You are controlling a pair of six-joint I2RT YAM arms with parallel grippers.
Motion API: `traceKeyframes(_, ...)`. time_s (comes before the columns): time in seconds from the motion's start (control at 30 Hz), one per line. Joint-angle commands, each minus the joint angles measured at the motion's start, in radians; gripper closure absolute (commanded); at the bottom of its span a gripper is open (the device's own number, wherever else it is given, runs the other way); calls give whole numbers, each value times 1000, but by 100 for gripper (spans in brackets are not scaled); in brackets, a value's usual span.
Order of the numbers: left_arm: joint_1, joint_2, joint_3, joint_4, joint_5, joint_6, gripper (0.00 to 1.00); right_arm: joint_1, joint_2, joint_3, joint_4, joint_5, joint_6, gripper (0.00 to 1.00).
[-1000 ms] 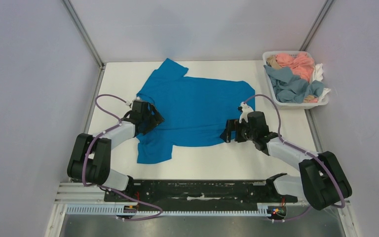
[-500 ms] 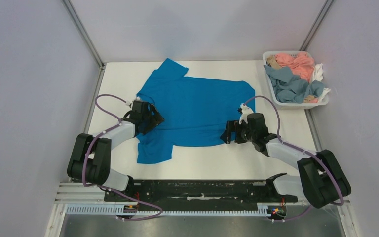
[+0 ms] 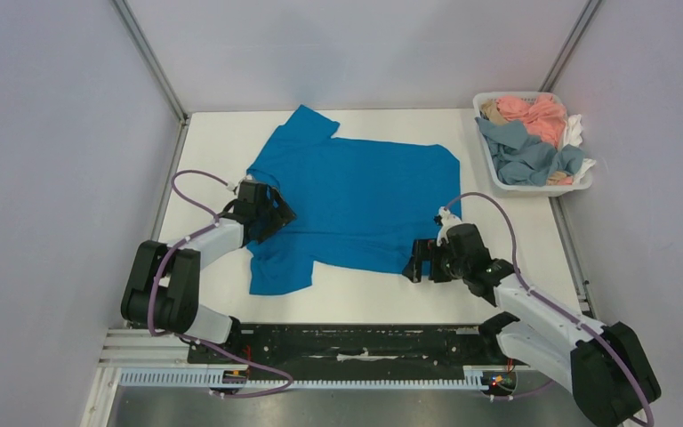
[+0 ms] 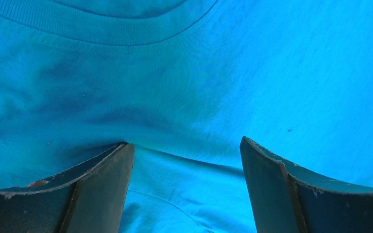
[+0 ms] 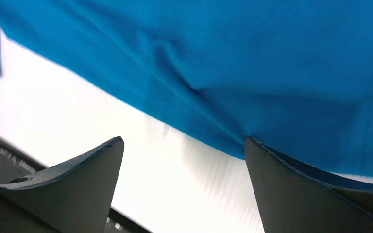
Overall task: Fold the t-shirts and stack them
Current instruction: Flatten out the tshirt
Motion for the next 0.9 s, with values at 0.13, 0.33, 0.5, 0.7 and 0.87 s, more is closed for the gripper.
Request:
traceKeyframes(0.13, -1, -28, -26, -45, -1, -13, 14, 42, -96, 77, -411, -114, 21, 2)
traceKeyframes(0.33, -1, -55, -27, -48, 7, -10, 14, 42, -57, 197, -422, 173, -3, 2)
traceKeyframes(0.5, -1, -89, -20, -63, 15, -10, 13, 42, -19, 220, -244, 223, 4, 2)
traceKeyframes(0.7, 0, -230, -12, -173, -9, -13, 13, 41, 24, 200, -55, 297, 44, 2)
traceKeyframes(0.87, -1, -437, -9, -438, -117, -56, 13, 41, -49, 159, -2, 436, 53, 2)
